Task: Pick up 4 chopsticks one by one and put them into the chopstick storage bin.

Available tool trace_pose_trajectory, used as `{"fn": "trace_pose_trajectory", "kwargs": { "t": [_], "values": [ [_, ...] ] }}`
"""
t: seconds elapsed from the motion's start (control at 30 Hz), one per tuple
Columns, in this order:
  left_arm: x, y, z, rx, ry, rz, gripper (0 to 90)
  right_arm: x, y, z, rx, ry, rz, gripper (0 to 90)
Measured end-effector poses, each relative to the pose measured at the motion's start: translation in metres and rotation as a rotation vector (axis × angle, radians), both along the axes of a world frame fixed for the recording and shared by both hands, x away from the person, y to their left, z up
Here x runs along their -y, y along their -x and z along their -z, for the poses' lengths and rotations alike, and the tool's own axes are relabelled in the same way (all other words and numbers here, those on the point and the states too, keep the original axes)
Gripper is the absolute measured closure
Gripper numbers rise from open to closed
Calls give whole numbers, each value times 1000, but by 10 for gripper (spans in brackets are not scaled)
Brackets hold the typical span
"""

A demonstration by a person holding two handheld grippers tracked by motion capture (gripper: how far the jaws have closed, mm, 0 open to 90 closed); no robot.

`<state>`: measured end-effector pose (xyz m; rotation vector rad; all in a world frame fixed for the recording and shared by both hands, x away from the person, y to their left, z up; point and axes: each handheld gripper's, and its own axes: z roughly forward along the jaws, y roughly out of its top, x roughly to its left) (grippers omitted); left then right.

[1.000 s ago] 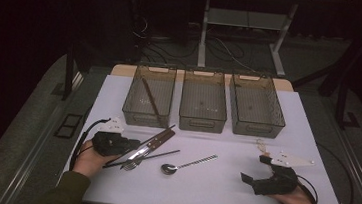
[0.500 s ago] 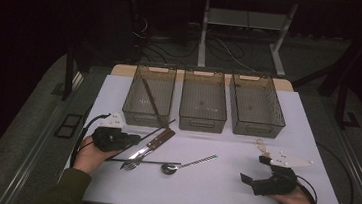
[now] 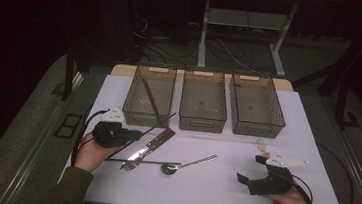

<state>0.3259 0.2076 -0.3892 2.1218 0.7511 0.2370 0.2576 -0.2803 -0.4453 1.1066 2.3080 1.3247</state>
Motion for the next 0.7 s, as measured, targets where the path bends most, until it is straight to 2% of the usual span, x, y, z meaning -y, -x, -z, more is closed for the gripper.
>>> {"fn": "trace_pose_trajectory", "kwargs": {
  "t": [0.37,0.53,0.7],
  "values": [
    [13,-7,-12,24,9,-23,862,2,1,-1,-1,-8,6,18],
    [18,-14,-16,28,3,-29,862,3,0,-2,4,-17,9,18],
    [19,-25,-19,31,20,-51,862,4,1,-2,5,-19,10,18]
  ]
}}
